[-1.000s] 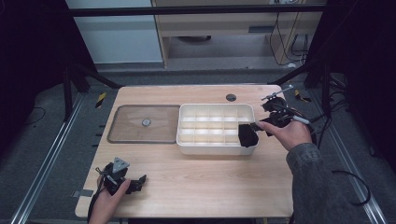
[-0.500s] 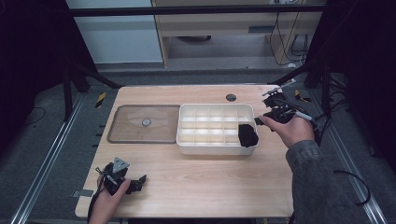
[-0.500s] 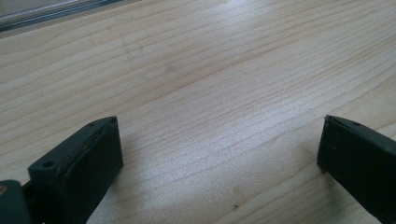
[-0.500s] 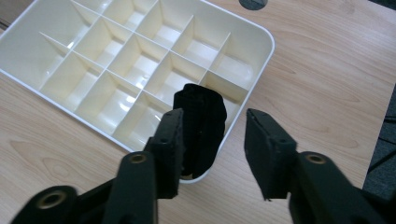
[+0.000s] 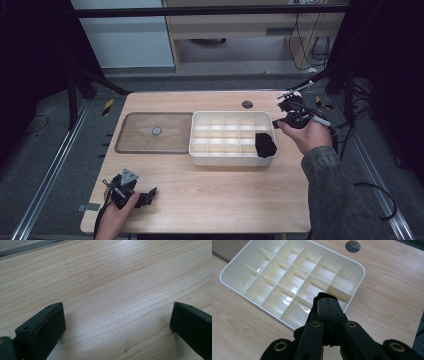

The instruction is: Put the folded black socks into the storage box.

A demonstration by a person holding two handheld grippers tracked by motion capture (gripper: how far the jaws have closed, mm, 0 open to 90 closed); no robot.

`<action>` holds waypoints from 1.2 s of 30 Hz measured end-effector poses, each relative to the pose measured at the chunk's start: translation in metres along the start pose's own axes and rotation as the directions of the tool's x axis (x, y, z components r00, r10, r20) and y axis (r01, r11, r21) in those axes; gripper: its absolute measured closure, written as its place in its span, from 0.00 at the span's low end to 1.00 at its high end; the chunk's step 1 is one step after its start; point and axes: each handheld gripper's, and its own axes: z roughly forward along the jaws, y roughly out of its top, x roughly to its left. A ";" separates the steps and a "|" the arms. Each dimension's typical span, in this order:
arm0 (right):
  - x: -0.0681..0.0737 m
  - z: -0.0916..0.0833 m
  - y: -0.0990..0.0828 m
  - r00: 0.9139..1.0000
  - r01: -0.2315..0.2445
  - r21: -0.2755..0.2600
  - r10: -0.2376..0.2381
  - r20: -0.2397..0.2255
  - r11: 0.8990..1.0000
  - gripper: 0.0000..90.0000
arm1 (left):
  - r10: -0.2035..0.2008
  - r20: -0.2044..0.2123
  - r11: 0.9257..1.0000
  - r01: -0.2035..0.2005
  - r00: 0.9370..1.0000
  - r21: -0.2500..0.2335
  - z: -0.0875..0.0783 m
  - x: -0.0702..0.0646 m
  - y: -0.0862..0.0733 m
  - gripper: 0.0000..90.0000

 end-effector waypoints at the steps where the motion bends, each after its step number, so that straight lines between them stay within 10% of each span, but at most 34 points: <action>1: 0.000 0.000 0.000 1.000 0.002 0.000 -0.002 -0.002 1.000 1.00 | 0.000 0.000 1.000 0.000 1.000 0.000 0.000 0.000 0.000 0.00; 36: 0.017 0.060 -0.006 1.000 0.001 0.062 0.000 -0.018 0.998 1.00 | 0.000 0.001 1.000 0.000 1.000 0.002 0.000 -0.001 0.000 0.00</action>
